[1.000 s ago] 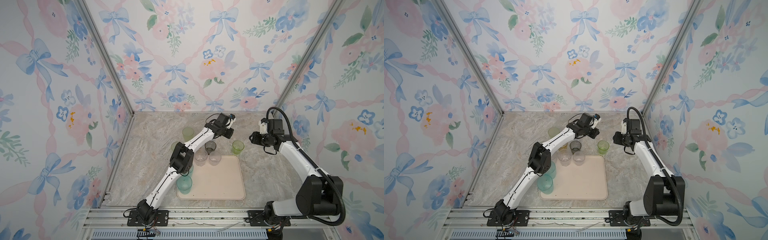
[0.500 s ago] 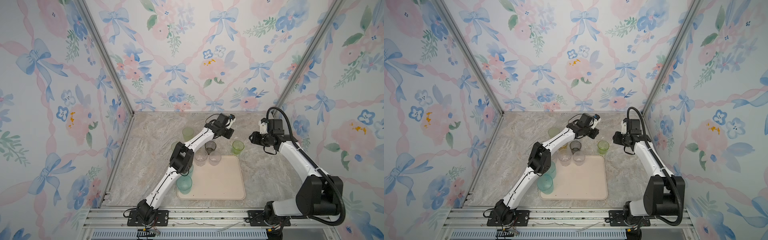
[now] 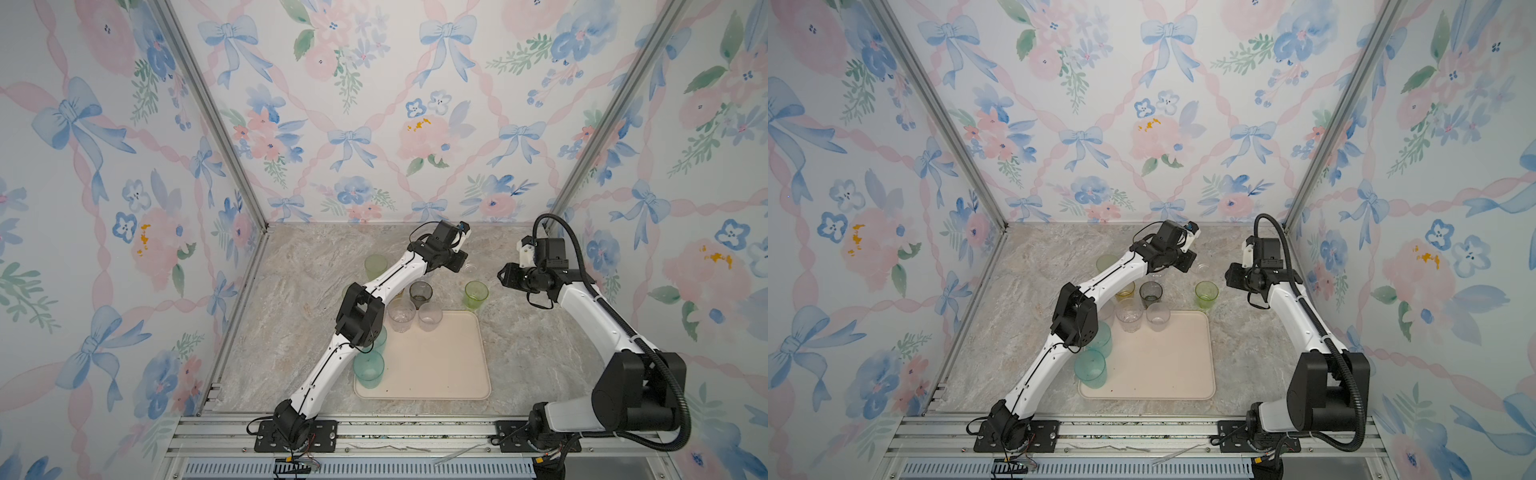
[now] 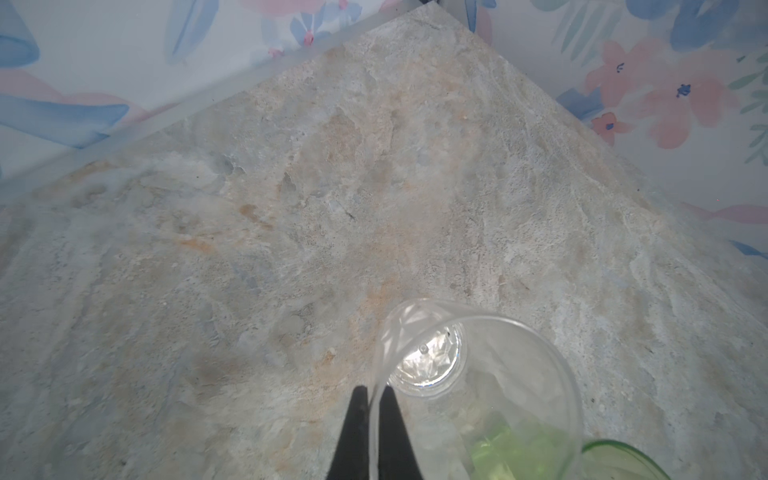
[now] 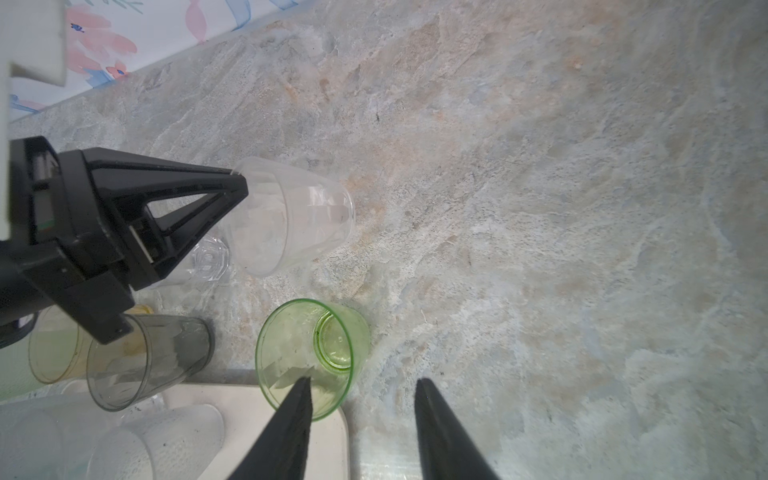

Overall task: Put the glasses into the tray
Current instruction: 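Carry the clear cup with the left gripper over the tray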

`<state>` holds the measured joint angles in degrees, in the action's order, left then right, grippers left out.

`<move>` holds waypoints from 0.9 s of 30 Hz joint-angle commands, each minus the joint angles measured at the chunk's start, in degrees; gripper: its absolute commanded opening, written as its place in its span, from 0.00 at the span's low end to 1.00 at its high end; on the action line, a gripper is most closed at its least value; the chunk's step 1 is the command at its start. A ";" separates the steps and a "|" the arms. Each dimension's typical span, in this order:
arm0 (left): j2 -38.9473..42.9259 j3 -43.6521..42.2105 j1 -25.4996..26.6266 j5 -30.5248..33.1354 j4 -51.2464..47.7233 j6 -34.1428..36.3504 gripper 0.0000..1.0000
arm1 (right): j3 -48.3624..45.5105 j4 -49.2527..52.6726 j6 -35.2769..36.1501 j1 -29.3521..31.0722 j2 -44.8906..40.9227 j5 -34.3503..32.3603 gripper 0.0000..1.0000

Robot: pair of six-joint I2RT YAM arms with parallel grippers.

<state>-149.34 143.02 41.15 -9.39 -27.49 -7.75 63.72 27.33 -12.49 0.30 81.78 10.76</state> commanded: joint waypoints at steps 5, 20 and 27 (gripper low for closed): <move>8.32 -3.82 -1.23 2.92 -0.27 3.10 0.00 | -0.62 0.00 -0.43 -0.58 0.30 0.62 0.44; 30.85 -26.92 0.38 5.87 -0.21 9.39 0.00 | 0.25 1.85 -0.43 0.70 -0.61 -1.21 0.44; 39.35 -38.25 3.37 4.45 -0.67 10.35 0.01 | 0.09 3.84 -0.34 2.10 -2.10 -3.14 0.44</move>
<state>-113.08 107.74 43.18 -3.88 -27.20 0.99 63.72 29.19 -12.51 1.61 81.62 9.04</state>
